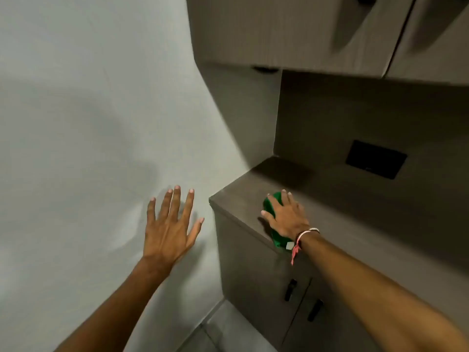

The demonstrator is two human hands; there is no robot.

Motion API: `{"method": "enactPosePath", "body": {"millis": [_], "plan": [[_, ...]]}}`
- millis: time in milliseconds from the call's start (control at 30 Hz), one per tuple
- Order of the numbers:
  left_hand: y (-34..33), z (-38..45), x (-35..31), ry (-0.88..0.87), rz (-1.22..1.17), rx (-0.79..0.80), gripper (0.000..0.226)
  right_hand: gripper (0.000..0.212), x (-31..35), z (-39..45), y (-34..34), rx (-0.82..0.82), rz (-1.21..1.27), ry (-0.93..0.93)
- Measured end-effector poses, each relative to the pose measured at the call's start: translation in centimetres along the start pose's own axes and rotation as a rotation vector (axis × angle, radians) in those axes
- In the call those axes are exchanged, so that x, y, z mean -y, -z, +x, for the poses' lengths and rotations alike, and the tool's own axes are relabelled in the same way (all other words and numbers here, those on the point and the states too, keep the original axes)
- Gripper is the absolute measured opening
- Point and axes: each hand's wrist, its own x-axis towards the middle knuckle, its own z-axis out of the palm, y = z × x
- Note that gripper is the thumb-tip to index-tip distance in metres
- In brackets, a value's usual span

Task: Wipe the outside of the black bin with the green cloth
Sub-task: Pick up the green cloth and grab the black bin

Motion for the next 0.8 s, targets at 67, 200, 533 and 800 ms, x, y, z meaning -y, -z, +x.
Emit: {"method": "enactPosePath", "body": {"millis": [67, 200, 533, 800], "plan": [[-3.3, 0.5, -0.7, 0.001, 0.047, 0.107, 0.109, 0.070, -1.3, 2.1, -2.3, 0.031, 0.001, -0.059], [-9.8, -0.1, -1.7, -0.039, 0.026, 0.153, 0.089, 0.051, -2.8, 3.4, -6.4, -0.201, -0.070, -0.095], [-22.3, -8.3, -3.1, -0.150, -0.086, 0.319, 0.079, 0.038, 1.1, -4.7, -8.6, -0.506, 0.324, -0.032], [-42.3, -18.4, -7.1, -0.423, -0.162, 0.498, 0.067, 0.028, 5.0, -20.9, -33.8, -0.485, 1.134, -0.326]]}}
